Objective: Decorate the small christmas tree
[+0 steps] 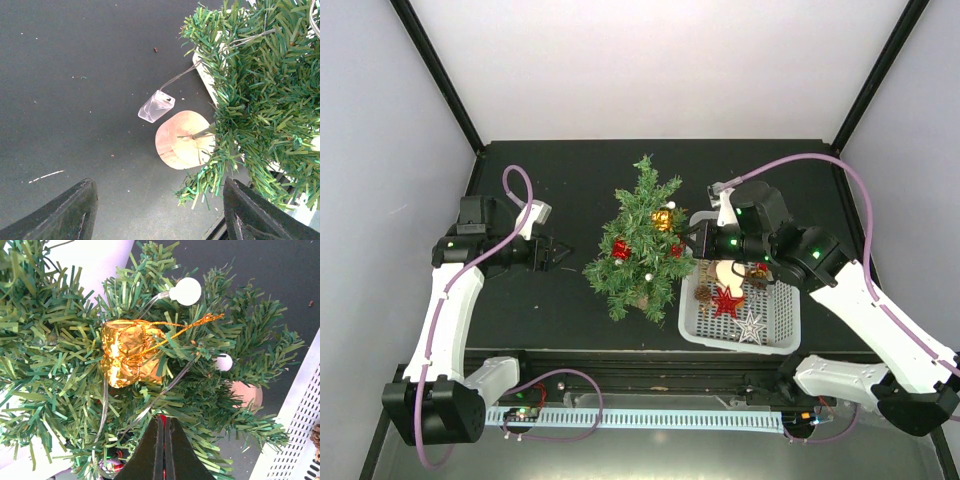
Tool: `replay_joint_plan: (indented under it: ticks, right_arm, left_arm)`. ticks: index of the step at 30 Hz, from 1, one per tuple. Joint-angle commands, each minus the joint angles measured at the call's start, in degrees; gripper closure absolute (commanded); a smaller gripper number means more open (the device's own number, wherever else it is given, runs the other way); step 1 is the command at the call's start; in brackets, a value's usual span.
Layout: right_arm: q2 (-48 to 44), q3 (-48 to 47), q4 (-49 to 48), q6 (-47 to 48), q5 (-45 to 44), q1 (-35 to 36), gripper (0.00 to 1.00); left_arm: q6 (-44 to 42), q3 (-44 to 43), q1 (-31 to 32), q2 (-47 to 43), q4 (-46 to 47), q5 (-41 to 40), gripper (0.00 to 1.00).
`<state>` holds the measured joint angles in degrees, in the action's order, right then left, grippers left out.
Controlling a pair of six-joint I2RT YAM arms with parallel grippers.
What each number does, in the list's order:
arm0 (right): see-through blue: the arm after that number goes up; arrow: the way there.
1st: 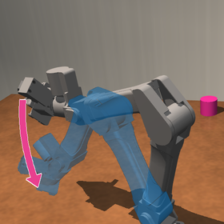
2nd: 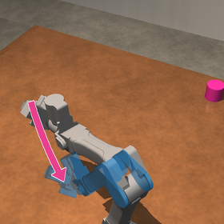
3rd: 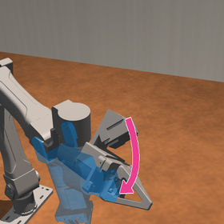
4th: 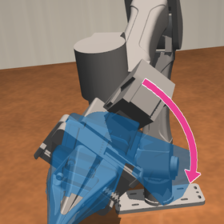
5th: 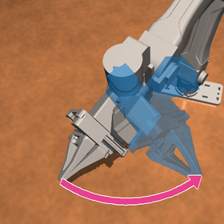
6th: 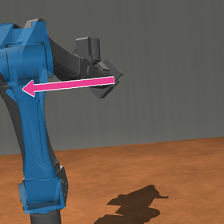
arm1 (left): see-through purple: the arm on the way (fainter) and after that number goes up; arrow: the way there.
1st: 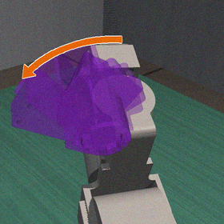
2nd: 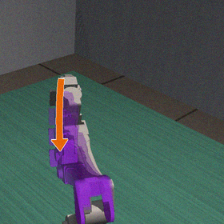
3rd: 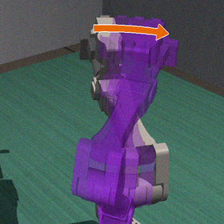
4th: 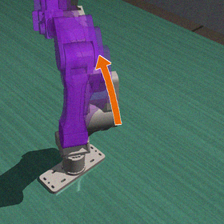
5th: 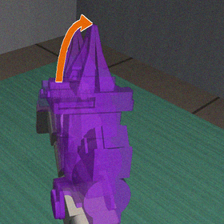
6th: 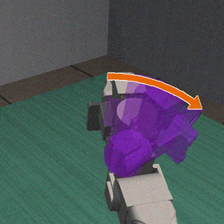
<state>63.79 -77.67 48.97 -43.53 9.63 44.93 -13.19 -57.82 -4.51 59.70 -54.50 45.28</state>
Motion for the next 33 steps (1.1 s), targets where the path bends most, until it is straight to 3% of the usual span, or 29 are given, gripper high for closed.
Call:
replay_joint_plan:
  ticks: [1, 33]
  right_arm:
    - [-0.74, -1.17, -0.07, 0.69, -3.04, 0.34, 0.99]
    - [1.13, -1.61, 1.46, -0.24, -8.50, 7.28, 0.99]
  left_arm:
    - [0.45, -0.01, -0.52, 0.23, 1.11, 0.17, 0.30]
    - [0.64, 0.12, -0.54, 0.78, 1.50, 0.68, 0.30]
